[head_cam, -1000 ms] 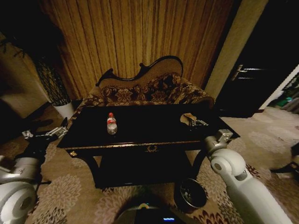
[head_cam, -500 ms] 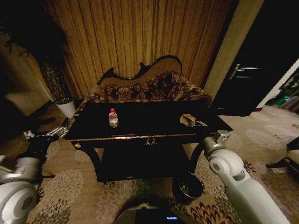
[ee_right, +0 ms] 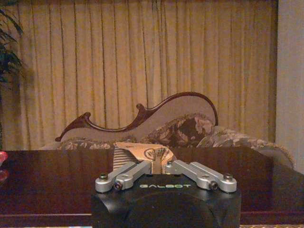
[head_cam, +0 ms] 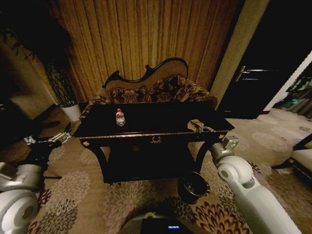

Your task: Move to the front of the table and place the trash on the table into the trash bin.

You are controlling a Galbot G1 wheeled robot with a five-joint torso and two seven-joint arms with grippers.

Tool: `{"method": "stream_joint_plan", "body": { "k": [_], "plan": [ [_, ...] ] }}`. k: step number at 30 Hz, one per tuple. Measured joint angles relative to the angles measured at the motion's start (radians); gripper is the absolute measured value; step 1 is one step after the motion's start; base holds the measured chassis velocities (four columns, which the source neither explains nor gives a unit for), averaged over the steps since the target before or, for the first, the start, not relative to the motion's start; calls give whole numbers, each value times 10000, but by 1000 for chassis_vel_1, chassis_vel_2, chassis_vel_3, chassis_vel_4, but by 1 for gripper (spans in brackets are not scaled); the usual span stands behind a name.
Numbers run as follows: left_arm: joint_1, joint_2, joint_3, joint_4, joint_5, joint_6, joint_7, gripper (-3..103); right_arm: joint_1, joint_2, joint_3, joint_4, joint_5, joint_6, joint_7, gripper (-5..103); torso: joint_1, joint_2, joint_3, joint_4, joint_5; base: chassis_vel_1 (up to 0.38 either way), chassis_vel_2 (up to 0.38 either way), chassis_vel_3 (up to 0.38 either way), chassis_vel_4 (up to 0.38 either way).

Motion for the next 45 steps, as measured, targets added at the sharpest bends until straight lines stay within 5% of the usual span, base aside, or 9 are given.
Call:
{"method": "stream_joint_plan", "body": {
  "k": [17,29,45],
  "plan": [
    [25,-46,5,0,123,-98,81,100,-480,446,134,-1103,-297,86,-878,1,2,-1,1,-1,-1,17,-17,-17,14],
    [56,6,-137,0,106,-273,189,100,-226,1298,-112,-5543,-1306,1086,-2080,1,3,-1,1,0,0,0,0,0,0],
    [58,-66,-93,1,101,-294,222,100,367,1684,-178,-9673,-2434,1786,-2427,1,2,-1,1,-2,0,0,0,0,0]
  ]
}}
